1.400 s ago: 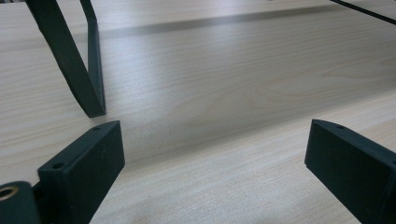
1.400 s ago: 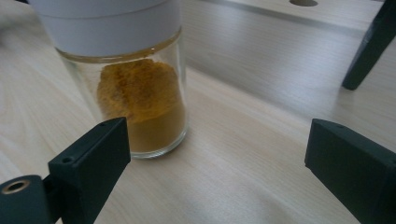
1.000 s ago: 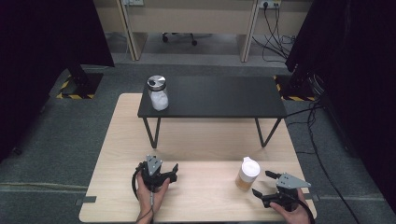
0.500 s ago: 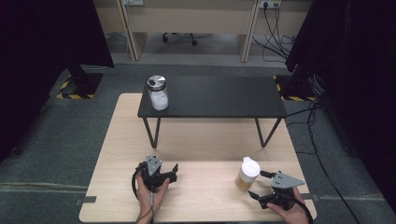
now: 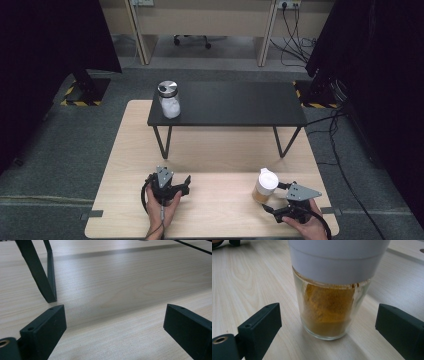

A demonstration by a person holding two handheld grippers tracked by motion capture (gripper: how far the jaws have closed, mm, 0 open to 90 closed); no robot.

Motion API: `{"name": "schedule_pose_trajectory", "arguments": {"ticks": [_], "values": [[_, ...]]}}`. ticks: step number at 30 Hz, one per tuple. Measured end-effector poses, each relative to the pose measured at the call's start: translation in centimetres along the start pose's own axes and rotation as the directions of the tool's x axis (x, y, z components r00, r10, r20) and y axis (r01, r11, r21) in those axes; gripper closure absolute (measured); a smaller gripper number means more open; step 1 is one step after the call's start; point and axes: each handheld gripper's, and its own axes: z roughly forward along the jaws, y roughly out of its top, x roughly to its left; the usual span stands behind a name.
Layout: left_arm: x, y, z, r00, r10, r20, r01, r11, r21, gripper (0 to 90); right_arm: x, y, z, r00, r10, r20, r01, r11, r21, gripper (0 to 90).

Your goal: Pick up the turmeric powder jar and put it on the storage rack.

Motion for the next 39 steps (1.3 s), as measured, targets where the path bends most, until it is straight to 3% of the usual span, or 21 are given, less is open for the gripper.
{"name": "schedule_pose_trajectory", "arguments": {"ticks": [18,26,31,39], "values": [[0.0,0.0,0.0,1.0000,0.001,0.000,-0.001,1.0000,0.001,3.9,-0.7,0.6,2.3,0.9995,0.013,-0.028,-0.015,0.999,-0.048,9.5],[0.0,0.0,0.0,1.0000,-0.001,0.001,0.001,1.0000,0.000,4.0,-1.1,0.2,2.3,0.9989,0.019,-0.043,-0.022,0.997,-0.068,19.4],[0.0,0.0,0.0,1.0000,-0.002,0.000,0.002,1.0000,-0.001,4.0,-1.1,0.2,2.1,0.9991,0.003,-0.042,-0.006,0.998,-0.069,30.5],[0.0,-0.2,-0.1,1.0000,0.000,-0.002,0.000,0.9999,-0.011,4.6,-1.4,0.1,2.1,0.9987,0.016,-0.049,-0.019,0.997,-0.069,30.7]]}}
